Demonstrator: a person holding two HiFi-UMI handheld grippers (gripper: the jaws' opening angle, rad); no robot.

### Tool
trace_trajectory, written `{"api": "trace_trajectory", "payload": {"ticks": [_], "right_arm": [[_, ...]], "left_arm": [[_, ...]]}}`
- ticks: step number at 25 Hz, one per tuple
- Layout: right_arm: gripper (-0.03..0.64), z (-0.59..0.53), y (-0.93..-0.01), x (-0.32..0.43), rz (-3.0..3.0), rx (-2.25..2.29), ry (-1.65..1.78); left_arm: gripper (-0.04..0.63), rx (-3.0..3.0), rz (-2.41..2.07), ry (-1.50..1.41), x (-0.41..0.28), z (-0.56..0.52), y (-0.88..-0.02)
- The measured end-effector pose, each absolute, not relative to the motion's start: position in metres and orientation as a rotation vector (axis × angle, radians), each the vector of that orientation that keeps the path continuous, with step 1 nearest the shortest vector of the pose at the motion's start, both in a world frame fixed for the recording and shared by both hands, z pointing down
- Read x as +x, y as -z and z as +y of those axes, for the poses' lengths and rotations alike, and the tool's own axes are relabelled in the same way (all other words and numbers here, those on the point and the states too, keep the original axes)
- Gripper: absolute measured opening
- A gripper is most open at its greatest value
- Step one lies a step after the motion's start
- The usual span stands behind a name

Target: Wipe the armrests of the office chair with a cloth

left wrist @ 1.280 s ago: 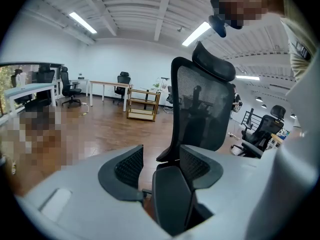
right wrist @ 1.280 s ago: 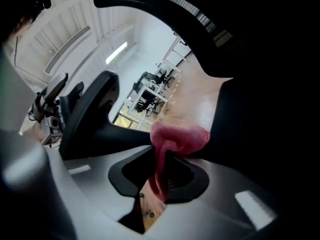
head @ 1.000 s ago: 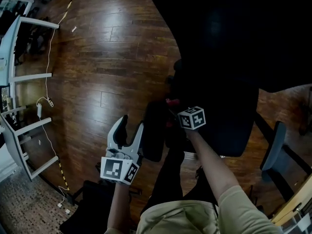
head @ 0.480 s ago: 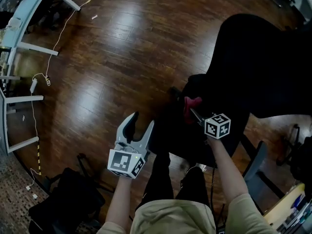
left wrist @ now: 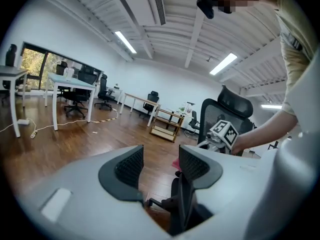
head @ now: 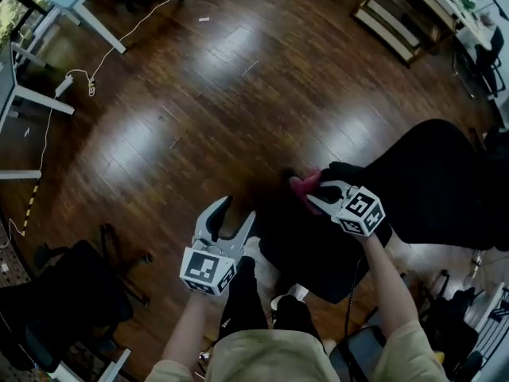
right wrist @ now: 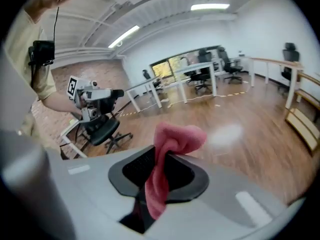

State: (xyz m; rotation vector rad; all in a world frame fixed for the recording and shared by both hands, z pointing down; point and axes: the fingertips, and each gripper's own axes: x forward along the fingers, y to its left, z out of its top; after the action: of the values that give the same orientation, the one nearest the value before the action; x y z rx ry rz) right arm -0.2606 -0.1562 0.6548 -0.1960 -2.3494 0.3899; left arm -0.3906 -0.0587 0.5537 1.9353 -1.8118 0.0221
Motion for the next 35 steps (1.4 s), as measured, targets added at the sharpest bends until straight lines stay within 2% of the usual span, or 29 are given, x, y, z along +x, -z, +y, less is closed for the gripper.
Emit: {"api": "trace_trajectory", "payload": {"ticks": [6, 9, 18, 25, 35], "right_arm": [[0.064, -0.118, -0.701, -0.351, -2.015, -0.668, -0.236], [0.064, -0.101, -0.730, -0.373, -1.843, -0.800, -0.206], [0.064, -0.039, -0.803, -0.281, -1.005, -1.217, -0.197], [0.064, -0.094, -0.893, -0.270, -0.917, -0.951, 0.081], [0.063, -0.125, -0.984, -0.249, -0.834, -0.822, 0.164]], "left_arm": [[0.207, 1.869, -1.851, 0.018, -0.431, -0.017, -0.579], [0.207, 1.784, -1.886, 0.073, -0.448, 0.003, -0.595], [0.202, 1.611, -1.916, 0.147, -0.469, 0.051, -0.639], [0.198, 1.552, -1.916, 0.154, -0.478, 0.066, -0.677], [0.198, 1.586, -1.902, 0.103, -0.473, 0.056, -0.715]]}}
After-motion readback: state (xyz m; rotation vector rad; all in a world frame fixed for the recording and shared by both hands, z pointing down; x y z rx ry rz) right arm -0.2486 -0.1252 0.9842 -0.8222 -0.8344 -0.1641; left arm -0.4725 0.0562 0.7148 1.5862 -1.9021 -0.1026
